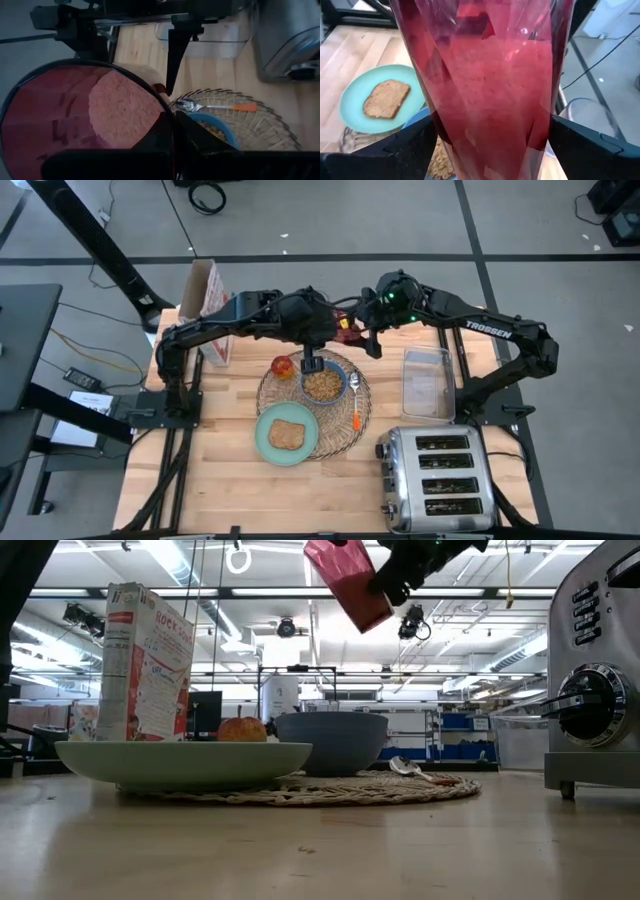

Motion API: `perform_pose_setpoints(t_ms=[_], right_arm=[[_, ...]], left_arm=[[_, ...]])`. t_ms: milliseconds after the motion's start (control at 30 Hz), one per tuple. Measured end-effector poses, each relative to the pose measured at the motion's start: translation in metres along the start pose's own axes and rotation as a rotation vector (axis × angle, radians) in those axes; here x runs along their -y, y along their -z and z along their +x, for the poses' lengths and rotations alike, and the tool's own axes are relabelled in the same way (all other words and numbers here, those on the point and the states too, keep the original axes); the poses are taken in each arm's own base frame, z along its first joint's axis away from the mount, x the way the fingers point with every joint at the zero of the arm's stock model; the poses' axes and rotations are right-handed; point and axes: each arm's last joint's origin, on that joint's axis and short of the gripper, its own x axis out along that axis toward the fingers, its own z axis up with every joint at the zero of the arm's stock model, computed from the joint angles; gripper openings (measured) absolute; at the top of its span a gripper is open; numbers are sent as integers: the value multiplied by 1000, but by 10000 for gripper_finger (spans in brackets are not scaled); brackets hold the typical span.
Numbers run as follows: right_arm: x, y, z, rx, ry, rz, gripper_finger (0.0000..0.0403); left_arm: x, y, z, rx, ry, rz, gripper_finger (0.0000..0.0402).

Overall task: Arrange a breakfast setting
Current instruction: Put the cup with rice on the table

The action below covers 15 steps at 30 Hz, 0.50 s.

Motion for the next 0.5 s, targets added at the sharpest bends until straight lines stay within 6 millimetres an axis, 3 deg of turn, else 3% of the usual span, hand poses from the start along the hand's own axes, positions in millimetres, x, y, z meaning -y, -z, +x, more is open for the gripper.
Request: perform_pose_setpoints(t_ms=[233, 500], right_arm=[[-7, 7, -7, -63, -82, 4, 365], [-10, -3, -22, 46, -107, 6, 378]], left_arm=[[1, -4, -11, 64, 30, -27, 11], [3, -11, -26, 166, 66, -82, 11]])
